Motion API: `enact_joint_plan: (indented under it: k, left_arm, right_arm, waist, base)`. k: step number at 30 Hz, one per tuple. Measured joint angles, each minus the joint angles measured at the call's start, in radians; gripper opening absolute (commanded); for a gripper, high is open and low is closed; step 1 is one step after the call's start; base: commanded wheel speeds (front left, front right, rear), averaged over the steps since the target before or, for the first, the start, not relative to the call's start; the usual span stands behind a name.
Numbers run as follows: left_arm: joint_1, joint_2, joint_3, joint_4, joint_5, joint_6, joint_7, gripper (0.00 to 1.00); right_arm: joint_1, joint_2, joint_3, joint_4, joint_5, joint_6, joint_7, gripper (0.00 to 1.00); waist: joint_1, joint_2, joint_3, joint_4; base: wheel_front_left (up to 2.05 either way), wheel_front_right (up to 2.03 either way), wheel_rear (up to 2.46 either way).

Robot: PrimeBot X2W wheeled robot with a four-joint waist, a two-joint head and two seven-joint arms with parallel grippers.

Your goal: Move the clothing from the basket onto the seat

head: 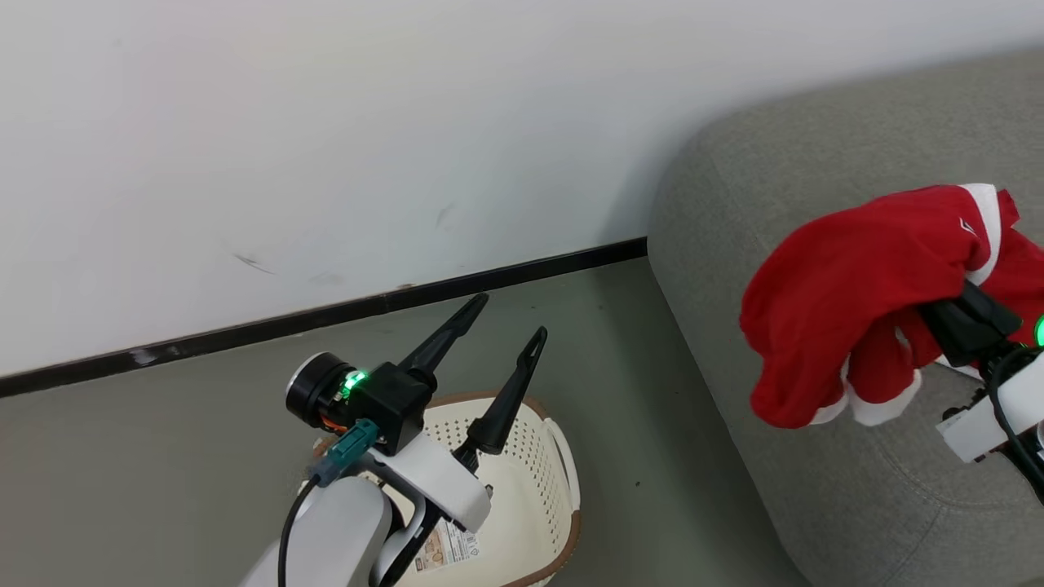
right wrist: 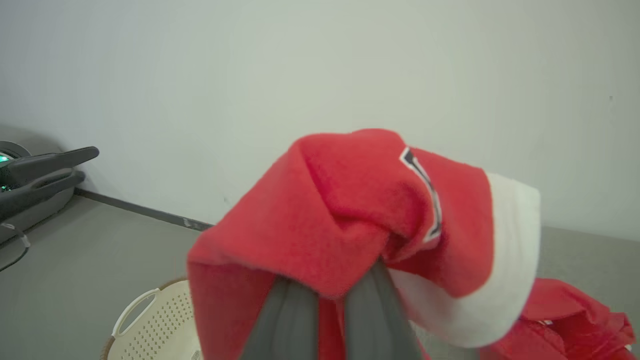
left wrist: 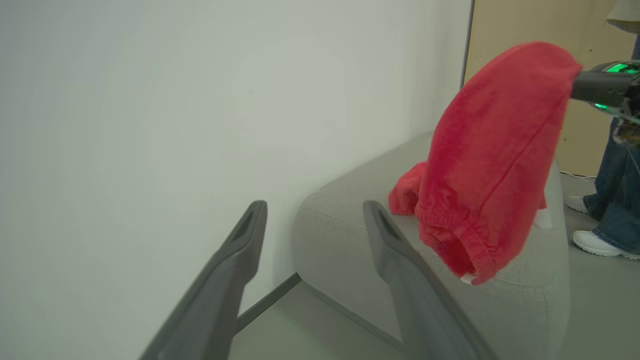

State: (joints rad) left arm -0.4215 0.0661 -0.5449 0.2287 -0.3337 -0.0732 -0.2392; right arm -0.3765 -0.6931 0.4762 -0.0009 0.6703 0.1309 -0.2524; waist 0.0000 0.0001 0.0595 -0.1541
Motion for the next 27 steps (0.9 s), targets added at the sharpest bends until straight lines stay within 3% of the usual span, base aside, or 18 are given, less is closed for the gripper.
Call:
enact_joint_plan:
  k: [16, 27]
  left_arm:
    - [0.023, -0.009, -0.063, 0.017, -0.010, -0.018, -0.002, 1.00]
    - [0.030, -0.011, -0.066, 0.012, -0.008, -0.012, -0.009, 1.00]
  right_arm:
    - [0.264, 0.083, -0.210, -0.024, -0.057, 0.000, 0.000, 0.00]
    - [0.326, 0.135, -0.271, -0.028, -0.078, 0.000, 0.000, 0.00]
  waist:
    - [0.0000, 0.0000, -0.015, -0.127]
    - [0.0000, 0.0000, -0.009, -0.200]
  base:
    - [0.00, 0.00, 0.00]
    - [0.00, 0.00, 0.00]
